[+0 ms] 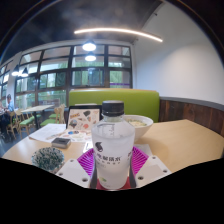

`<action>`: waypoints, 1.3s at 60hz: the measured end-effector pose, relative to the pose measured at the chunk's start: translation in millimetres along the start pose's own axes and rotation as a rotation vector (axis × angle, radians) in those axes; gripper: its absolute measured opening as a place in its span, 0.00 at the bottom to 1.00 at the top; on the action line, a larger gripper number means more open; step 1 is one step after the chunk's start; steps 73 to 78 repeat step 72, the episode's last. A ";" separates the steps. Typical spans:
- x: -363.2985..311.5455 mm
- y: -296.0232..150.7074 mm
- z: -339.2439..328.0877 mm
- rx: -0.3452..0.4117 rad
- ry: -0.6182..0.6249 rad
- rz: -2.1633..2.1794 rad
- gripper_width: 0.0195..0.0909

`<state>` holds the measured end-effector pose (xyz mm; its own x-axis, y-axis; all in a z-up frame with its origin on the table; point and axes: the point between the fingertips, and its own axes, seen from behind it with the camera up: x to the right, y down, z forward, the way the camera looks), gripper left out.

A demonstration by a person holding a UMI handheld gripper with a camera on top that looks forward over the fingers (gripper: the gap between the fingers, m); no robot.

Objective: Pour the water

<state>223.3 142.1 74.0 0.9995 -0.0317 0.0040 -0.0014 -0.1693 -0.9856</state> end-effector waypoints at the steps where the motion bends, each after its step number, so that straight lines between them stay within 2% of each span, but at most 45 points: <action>1: 1.2 3.0 1.7 -0.011 0.003 -0.004 0.36; 15: 17.0 1.4 -2.6 -0.003 0.015 0.035 0.36; 18: 15.5 4.2 -1.5 -0.003 0.012 0.032 0.40; 24: 6.5 3.4 -2.0 -0.011 0.022 0.027 0.56; 26: 8.4 8.7 -3.7 -0.034 0.035 0.035 0.65; 30: 3.0 9.3 -9.7 -0.037 0.017 0.051 0.91; 32: -1.3 7.6 -14.7 -0.028 0.007 0.057 0.92; 36: -4.2 9.2 -32.4 -0.035 -0.003 0.053 0.89; 42: -4.8 6.0 -64.3 -0.039 -0.004 0.036 0.89; 60: -38.1 -2.8 -216.0 -0.018 -0.080 0.047 0.89; 71: -47.7 13.9 -298.6 -0.037 -0.079 0.053 0.89; 78: -49.7 15.5 -304.9 -0.036 -0.083 0.058 0.89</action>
